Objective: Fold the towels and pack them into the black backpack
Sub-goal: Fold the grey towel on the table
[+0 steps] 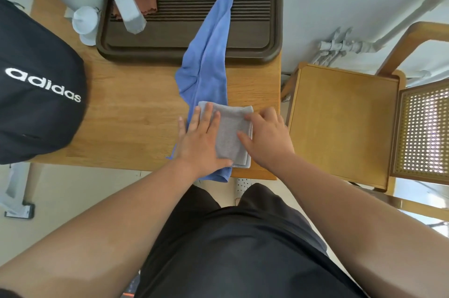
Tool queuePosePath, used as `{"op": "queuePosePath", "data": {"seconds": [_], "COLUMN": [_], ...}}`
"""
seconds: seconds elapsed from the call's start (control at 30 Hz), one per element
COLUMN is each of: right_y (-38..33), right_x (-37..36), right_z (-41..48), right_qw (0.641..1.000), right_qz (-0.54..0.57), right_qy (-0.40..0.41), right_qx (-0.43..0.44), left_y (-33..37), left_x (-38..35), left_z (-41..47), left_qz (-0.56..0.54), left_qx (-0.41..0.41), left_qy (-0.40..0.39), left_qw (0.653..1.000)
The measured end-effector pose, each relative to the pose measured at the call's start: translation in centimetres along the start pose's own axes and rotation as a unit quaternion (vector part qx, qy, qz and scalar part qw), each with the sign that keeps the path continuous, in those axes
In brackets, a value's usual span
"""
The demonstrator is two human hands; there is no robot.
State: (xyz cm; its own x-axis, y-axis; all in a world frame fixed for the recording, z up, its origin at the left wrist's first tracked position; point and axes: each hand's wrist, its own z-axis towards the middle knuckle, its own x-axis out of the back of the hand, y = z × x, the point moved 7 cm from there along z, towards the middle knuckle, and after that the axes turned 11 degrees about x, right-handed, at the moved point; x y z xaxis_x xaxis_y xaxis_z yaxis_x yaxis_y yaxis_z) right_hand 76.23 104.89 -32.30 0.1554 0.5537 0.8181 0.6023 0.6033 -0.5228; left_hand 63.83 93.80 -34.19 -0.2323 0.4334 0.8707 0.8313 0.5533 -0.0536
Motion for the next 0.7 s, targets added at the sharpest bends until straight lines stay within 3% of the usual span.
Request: {"op": "queuePosePath", "data": {"seconds": [0.07, 0.13, 0.2, 0.33, 0.57, 0.63, 0.7], "right_y": [-1.9, -3.0, -2.2, 0.0, 0.2, 0.0, -0.6], "right_x": [0.5, -1.0, -3.2, -4.8, -5.2, -4.7, -3.4], "right_z": [0.4, 1.0, 1.5, 2.4, 2.7, 2.8, 3.7], "right_qw": [0.988, 0.965, 0.944, 0.943, 0.94, 0.946, 0.967], "right_qz": [-0.12, -0.194, -0.241, -0.234, -0.221, -0.207, -0.159], "right_qy": [0.021, -0.054, -0.144, -0.202, -0.225, -0.209, -0.151], "right_qx": [0.096, 0.169, 0.17, 0.125, 0.132, 0.135, 0.128], "left_y": [0.1, 0.0, -0.1, -0.4, -1.0, -1.7, -3.3], "left_x": [-0.9, -1.7, -2.0, -2.2, -1.4, -0.3, 1.0], "left_z": [0.2, 0.2, 0.2, 0.4, 0.5, 0.4, 0.1], "left_qz": [-0.004, -0.001, -0.002, -0.016, -0.096, -0.193, -0.297], "left_qx": [0.001, 0.004, -0.001, -0.024, -0.046, -0.041, 0.009], "left_qy": [-0.013, -0.021, -0.02, -0.026, -0.078, -0.035, 0.056], "left_qw": [1.0, 1.0, 1.0, 0.999, 0.991, 0.98, 0.953]}}
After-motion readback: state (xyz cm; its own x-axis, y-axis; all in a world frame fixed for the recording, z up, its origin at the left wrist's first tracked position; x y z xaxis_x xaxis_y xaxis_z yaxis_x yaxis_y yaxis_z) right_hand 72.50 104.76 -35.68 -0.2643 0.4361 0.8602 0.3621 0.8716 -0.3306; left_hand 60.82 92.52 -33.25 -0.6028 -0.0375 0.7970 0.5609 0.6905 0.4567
